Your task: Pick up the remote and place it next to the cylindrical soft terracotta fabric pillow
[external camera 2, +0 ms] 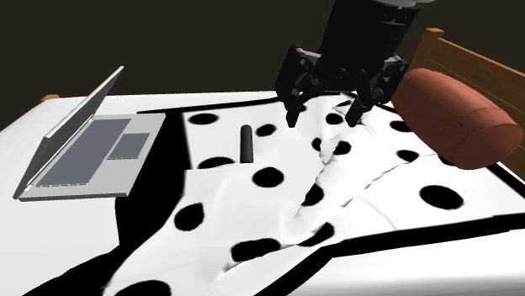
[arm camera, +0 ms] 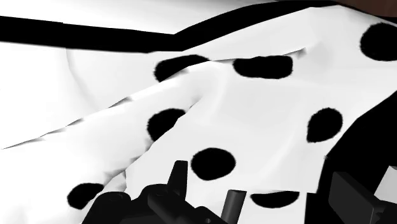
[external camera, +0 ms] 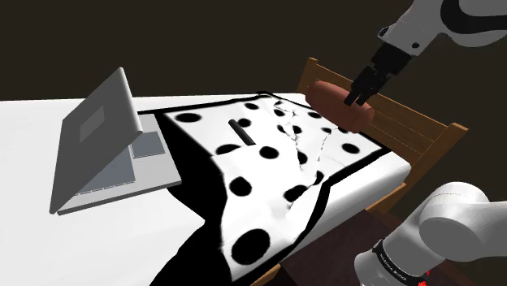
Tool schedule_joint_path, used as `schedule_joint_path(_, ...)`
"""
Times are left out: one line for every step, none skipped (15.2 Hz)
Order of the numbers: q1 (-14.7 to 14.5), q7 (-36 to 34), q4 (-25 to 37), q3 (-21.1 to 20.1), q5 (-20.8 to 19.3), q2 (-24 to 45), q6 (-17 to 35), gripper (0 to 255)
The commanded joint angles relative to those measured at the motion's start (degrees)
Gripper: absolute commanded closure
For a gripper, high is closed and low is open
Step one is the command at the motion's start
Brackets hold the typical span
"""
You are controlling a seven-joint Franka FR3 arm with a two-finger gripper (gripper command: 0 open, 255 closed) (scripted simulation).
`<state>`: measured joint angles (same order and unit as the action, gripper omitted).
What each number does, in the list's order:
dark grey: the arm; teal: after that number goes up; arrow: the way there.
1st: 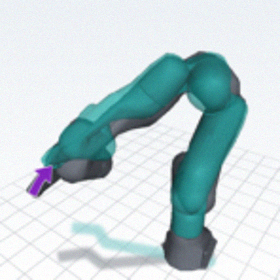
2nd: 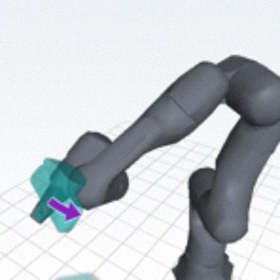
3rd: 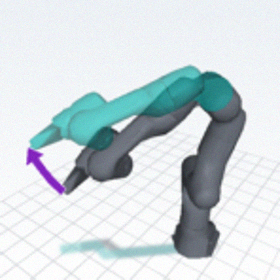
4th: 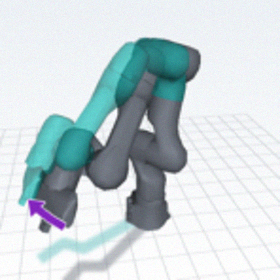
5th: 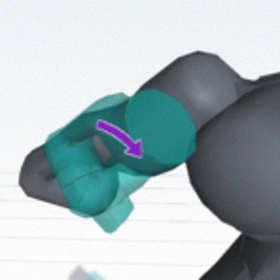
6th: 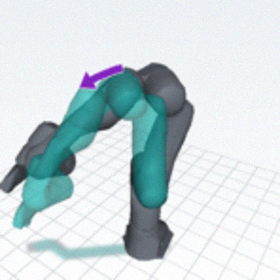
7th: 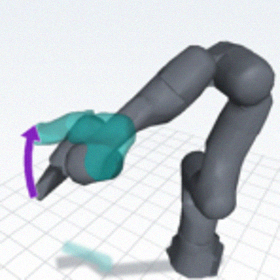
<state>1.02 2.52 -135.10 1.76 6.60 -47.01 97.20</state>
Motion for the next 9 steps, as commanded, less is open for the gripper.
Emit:
schedule_joint_path(0.0, 0.0, 0.0, 0.0, 0.0, 0.0, 0.0, 0)
schedule_joint_path(-0.1, -0.5, -0.5, -0.6, 0.1, 1.3, 2.0, 0)
schedule_joint_path(-0.1, -1.0, -0.9, -1.3, 0.2, 2.8, 3.9, 0)
schedule_joint_path(-0.1, -1.5, -1.2, -1.9, 0.3, 4.3, 5.9, 0)
schedule_joint_path(-0.1, -2.0, -1.4, -2.5, 0.4, 5.8, 7.8, 0)
schedule_joint_path(-0.1, -2.5, -1.5, -3.1, 0.4, 7.5, 9.8, 0)
schedule_joint_path(-0.1, -3.1, -1.5, -3.7, 0.4, 9.1, 11.6, 0)
schedule_joint_path(-0.1, -3.6, -1.5, -4.3, 0.3, 10.9, 13.5, 0)
schedule_joint_path(-0.1, -4.2, -1.4, -4.9, 0.3, 12.7, 15.3, 0)
